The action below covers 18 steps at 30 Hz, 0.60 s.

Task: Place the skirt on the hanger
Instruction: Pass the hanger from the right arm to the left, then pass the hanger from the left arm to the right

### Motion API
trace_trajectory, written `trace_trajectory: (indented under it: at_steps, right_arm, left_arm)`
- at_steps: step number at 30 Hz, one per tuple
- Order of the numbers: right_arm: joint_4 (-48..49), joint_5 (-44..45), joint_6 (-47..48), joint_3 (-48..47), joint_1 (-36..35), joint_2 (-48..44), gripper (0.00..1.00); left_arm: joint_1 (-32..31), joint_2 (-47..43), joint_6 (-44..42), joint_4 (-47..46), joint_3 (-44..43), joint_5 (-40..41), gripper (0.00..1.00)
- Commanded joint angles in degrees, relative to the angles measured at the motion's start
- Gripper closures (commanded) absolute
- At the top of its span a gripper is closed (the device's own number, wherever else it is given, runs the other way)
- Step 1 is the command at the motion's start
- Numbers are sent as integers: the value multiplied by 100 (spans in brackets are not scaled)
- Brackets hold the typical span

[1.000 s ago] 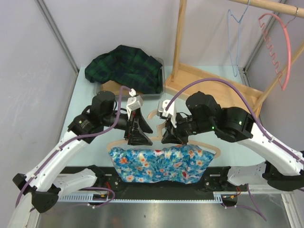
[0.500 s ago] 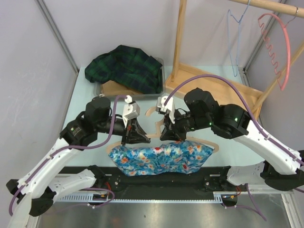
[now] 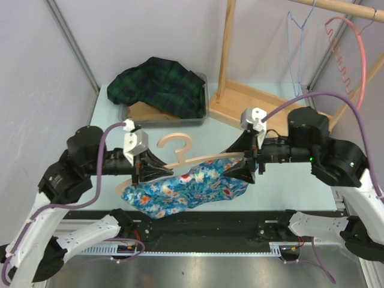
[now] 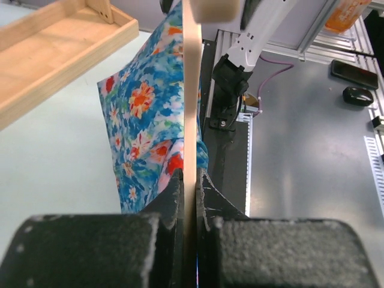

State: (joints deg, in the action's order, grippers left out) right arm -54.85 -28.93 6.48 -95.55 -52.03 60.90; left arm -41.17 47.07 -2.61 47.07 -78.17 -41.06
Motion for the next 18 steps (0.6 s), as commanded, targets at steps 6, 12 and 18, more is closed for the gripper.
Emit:
trace_trajectory:
  at_steps: [6, 12, 18]
  right_arm:
    - [-1062, -280, 529, -834, 404, 114, 40]
    - [-1133, -341, 591, -825, 404, 88, 68]
    - [-1159, -657, 679, -746, 404, 132, 95]
  left_arm:
    - [47, -330, -301, 312, -629, 124, 100]
    - [47, -374, -293, 329, -620, 256, 100]
    - [47, -383, -301, 189, -673, 203, 100]
